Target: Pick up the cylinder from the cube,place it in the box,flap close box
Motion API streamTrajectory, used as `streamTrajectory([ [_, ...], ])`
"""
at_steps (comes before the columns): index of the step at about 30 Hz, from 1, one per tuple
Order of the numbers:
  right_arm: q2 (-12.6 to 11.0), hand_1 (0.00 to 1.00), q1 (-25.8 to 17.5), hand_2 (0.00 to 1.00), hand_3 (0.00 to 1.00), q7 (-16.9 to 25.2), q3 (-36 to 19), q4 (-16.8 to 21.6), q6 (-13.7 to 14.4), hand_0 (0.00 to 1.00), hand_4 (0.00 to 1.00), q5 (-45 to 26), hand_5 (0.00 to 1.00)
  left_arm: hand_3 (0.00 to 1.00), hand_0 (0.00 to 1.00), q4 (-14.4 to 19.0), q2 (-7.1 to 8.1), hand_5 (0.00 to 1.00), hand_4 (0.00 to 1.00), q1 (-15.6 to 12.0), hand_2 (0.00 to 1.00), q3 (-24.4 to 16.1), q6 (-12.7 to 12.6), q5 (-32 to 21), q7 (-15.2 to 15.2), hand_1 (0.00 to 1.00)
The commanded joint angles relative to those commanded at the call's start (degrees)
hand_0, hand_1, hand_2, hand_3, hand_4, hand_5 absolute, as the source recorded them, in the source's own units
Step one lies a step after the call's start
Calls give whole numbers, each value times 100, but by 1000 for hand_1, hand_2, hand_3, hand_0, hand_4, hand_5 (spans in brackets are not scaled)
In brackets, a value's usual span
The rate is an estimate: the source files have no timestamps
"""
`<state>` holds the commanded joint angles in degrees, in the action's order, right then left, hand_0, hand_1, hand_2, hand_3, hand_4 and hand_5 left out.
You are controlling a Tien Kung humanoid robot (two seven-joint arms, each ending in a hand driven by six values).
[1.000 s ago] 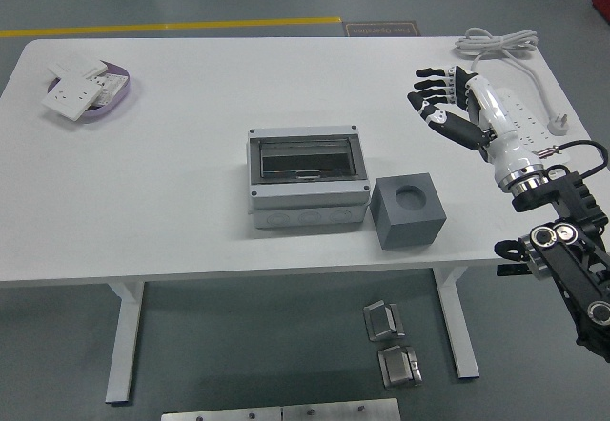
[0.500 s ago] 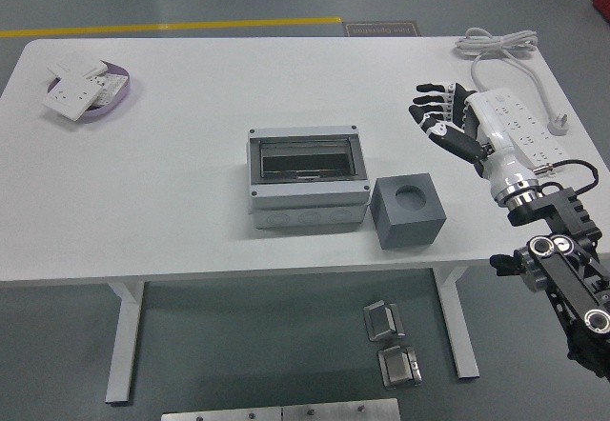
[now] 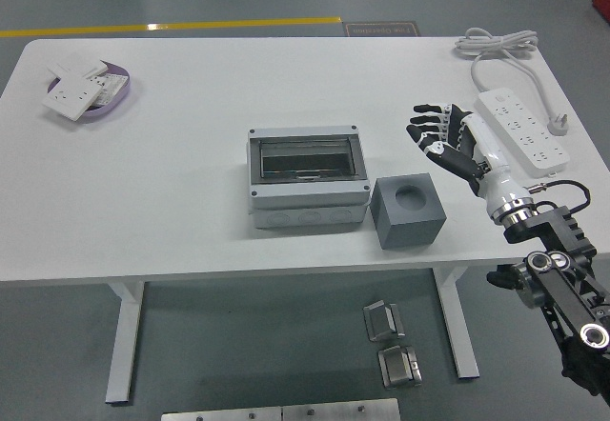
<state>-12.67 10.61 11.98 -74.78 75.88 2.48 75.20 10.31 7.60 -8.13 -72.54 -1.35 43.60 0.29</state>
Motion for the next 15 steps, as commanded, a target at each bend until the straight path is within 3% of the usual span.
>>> streamTrajectory([
  [15,-47,636,75,629,667,-2,-79,-21,-84,615,842,68,348,661,619,0,6,206,699,116,640,-43,52,92,-88,646],
])
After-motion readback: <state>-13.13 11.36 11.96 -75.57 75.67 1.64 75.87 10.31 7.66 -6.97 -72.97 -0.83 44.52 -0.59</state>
